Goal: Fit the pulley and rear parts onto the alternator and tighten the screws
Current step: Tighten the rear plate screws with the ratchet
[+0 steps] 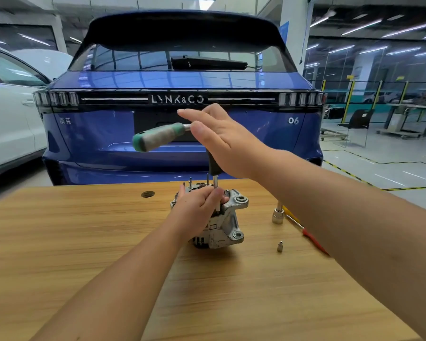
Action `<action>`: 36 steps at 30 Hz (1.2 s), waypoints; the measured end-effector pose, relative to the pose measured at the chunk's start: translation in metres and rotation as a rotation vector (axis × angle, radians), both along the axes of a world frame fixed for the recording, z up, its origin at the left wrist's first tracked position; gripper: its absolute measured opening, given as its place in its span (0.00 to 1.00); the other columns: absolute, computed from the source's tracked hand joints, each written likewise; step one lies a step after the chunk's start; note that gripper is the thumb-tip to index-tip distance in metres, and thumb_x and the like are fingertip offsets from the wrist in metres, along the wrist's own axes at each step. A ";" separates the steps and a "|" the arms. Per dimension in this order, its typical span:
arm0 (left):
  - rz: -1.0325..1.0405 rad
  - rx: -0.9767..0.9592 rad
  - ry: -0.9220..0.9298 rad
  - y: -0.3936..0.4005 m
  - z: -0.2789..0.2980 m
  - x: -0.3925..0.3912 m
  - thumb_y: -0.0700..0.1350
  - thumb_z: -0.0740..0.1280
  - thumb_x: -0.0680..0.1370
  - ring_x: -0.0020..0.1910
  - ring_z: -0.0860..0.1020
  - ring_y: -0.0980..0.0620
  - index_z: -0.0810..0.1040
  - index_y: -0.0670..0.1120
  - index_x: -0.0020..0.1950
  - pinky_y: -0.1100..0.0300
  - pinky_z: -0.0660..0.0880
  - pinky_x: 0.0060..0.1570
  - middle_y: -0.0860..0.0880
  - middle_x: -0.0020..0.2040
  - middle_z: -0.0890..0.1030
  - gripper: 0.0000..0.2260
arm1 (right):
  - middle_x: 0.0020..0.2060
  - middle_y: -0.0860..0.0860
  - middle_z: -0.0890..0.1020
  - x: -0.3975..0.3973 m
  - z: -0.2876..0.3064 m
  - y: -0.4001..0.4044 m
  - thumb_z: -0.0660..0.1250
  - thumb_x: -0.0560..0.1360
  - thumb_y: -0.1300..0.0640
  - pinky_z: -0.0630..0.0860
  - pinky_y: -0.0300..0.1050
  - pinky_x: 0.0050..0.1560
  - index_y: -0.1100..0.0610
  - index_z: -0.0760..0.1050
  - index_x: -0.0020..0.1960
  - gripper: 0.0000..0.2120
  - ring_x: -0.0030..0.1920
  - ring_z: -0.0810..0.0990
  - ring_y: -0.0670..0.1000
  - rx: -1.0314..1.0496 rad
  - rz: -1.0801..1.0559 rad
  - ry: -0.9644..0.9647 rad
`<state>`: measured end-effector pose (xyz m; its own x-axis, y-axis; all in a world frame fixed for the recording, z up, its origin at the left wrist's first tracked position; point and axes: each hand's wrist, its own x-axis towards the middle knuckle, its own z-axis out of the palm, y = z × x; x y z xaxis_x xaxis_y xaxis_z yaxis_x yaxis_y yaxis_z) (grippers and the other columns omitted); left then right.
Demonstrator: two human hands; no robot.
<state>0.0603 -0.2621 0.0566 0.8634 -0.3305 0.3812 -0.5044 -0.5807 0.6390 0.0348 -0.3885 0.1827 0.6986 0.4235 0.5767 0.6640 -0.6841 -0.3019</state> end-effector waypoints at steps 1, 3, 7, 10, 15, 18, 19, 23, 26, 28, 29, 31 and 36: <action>-0.017 -0.002 0.014 0.001 0.001 0.001 0.59 0.49 0.85 0.60 0.65 0.65 0.80 0.54 0.54 0.57 0.30 0.70 0.65 0.50 0.80 0.21 | 0.55 0.45 0.69 0.000 0.003 0.003 0.48 0.84 0.42 0.69 0.41 0.55 0.46 0.65 0.77 0.24 0.53 0.73 0.44 -0.029 -0.013 -0.010; -0.055 -0.008 0.034 0.003 0.002 0.003 0.58 0.51 0.85 0.57 0.65 0.69 0.81 0.54 0.54 0.55 0.31 0.71 0.67 0.46 0.78 0.20 | 0.50 0.46 0.71 0.001 0.013 0.007 0.50 0.86 0.45 0.69 0.42 0.50 0.46 0.73 0.70 0.19 0.49 0.74 0.45 -0.104 -0.056 -0.063; -0.099 -0.020 0.059 0.006 0.003 0.002 0.56 0.55 0.85 0.37 0.63 0.77 0.78 0.56 0.43 0.53 0.31 0.71 0.59 0.37 0.81 0.16 | 0.34 0.51 0.74 0.002 0.034 0.014 0.51 0.86 0.48 0.68 0.51 0.35 0.49 0.70 0.38 0.20 0.35 0.72 0.52 -0.344 -0.230 -0.122; -0.097 0.018 0.049 0.008 0.004 0.001 0.57 0.57 0.84 0.41 0.68 0.76 0.74 0.55 0.39 0.54 0.32 0.70 0.58 0.34 0.80 0.16 | 0.31 0.51 0.70 0.005 0.054 0.018 0.53 0.85 0.52 0.62 0.46 0.29 0.54 0.66 0.35 0.20 0.30 0.67 0.52 -0.489 -0.450 -0.046; -0.092 0.028 0.055 0.007 0.002 0.005 0.58 0.58 0.83 0.40 0.78 0.64 0.74 0.50 0.40 0.53 0.33 0.73 0.56 0.30 0.76 0.18 | 0.34 0.50 0.85 -0.002 0.061 0.017 0.55 0.81 0.55 0.77 0.48 0.51 0.59 0.73 0.48 0.11 0.35 0.82 0.51 0.210 -0.394 0.598; -0.093 0.027 0.046 0.006 0.001 0.005 0.59 0.57 0.83 0.41 0.76 0.67 0.75 0.51 0.40 0.57 0.30 0.69 0.58 0.34 0.80 0.17 | 0.36 0.53 0.87 -0.006 0.046 0.016 0.55 0.81 0.56 0.77 0.52 0.48 0.58 0.72 0.54 0.09 0.37 0.87 0.53 0.854 -0.254 0.778; -0.084 0.029 0.038 0.006 0.000 0.006 0.60 0.57 0.83 0.40 0.73 0.70 0.76 0.52 0.41 0.58 0.30 0.68 0.55 0.37 0.81 0.17 | 0.38 0.54 0.87 -0.004 0.040 0.016 0.56 0.82 0.56 0.75 0.51 0.44 0.57 0.71 0.56 0.09 0.37 0.87 0.52 1.018 -0.217 0.782; -0.065 0.038 0.025 0.005 0.001 0.006 0.60 0.56 0.83 0.41 0.70 0.73 0.76 0.54 0.42 0.57 0.30 0.69 0.53 0.39 0.82 0.17 | 0.44 0.51 0.84 0.000 0.013 0.013 0.64 0.81 0.53 0.73 0.48 0.43 0.57 0.75 0.60 0.10 0.44 0.83 0.51 1.537 -0.017 0.734; -0.065 0.033 0.043 0.004 0.002 0.007 0.59 0.56 0.83 0.42 0.76 0.65 0.75 0.53 0.41 0.55 0.31 0.71 0.60 0.33 0.80 0.17 | 0.44 0.51 0.80 -0.002 -0.003 0.015 0.68 0.80 0.55 0.75 0.47 0.48 0.52 0.74 0.50 0.03 0.47 0.78 0.52 1.500 0.126 0.574; -0.075 0.031 0.057 0.005 0.002 0.006 0.58 0.57 0.84 0.42 0.77 0.65 0.77 0.53 0.42 0.55 0.32 0.72 0.62 0.33 0.79 0.16 | 0.46 0.47 0.82 -0.006 -0.008 0.022 0.65 0.82 0.57 0.77 0.44 0.49 0.48 0.76 0.49 0.05 0.46 0.80 0.48 1.227 0.069 0.331; -0.080 0.031 0.059 0.005 0.002 0.006 0.58 0.57 0.84 0.42 0.77 0.67 0.78 0.52 0.44 0.54 0.32 0.72 0.60 0.35 0.81 0.17 | 0.48 0.45 0.82 -0.009 -0.010 0.024 0.64 0.82 0.57 0.77 0.39 0.50 0.47 0.78 0.52 0.07 0.46 0.80 0.44 1.060 0.022 0.192; -0.085 0.024 0.050 0.005 0.001 0.004 0.58 0.57 0.84 0.39 0.72 0.74 0.80 0.48 0.48 0.55 0.31 0.71 0.52 0.41 0.84 0.18 | 0.53 0.47 0.82 -0.013 -0.013 0.026 0.63 0.83 0.59 0.74 0.31 0.54 0.54 0.81 0.58 0.09 0.50 0.79 0.39 0.746 -0.025 -0.078; -0.068 -0.010 0.013 0.004 0.002 0.000 0.56 0.57 0.84 0.54 0.65 0.56 0.80 0.46 0.50 0.56 0.30 0.66 0.45 0.51 0.84 0.18 | 0.53 0.51 0.80 -0.011 -0.014 0.024 0.63 0.83 0.62 0.74 0.45 0.58 0.62 0.81 0.58 0.09 0.54 0.78 0.50 0.458 -0.097 -0.202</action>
<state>0.0602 -0.2581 0.0587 0.8438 -0.3851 0.3738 -0.5344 -0.5383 0.6517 0.0238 -0.3647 0.1688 0.5778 0.0343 0.8155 0.6800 -0.5728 -0.4577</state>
